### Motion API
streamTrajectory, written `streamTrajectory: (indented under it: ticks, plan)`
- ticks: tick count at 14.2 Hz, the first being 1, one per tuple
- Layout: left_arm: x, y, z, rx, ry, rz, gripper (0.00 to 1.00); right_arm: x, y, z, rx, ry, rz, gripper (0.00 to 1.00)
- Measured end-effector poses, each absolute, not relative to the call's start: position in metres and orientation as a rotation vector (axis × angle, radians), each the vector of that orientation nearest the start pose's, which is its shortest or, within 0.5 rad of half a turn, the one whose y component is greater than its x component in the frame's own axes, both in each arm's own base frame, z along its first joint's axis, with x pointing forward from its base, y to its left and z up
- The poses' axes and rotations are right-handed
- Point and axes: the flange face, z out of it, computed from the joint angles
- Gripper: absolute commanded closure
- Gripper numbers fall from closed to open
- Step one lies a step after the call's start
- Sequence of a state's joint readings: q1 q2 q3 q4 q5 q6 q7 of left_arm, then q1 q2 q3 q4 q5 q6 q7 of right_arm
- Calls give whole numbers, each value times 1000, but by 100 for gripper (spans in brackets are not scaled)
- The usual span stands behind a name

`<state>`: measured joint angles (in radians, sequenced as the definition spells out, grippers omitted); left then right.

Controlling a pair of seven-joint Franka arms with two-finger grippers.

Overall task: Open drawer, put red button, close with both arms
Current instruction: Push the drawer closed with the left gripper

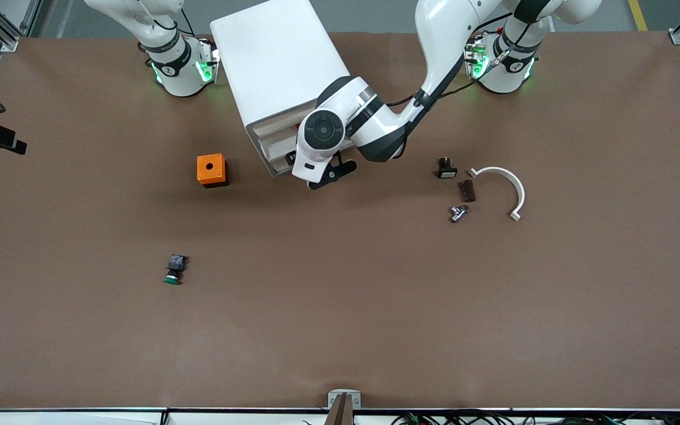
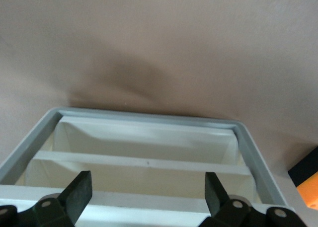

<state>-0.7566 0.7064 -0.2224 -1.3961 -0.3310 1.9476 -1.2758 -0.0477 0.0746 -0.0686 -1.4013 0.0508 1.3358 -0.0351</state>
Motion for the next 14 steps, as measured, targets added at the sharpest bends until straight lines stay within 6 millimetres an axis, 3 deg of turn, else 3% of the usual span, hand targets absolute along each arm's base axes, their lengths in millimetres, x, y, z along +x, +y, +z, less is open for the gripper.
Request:
streamTrajectory:
  ticks: [3, 9, 12, 14]
  plan:
    - [395, -591, 287, -3007, -767, 820, 0, 533, -34, 650, -3089, 53, 128, 0]
    - [391, -590, 282, -2989, -782, 866, 0, 511, -41, 655, -3104, 61, 91, 0]
    - [406, -584, 288, -3020, -790, 858, 0, 507, -43, 656, -3107, 48, 76, 0]
    - [427, -574, 308, -3061, -827, 837, 0, 508, -44, 656, -3108, 49, 67, 0]
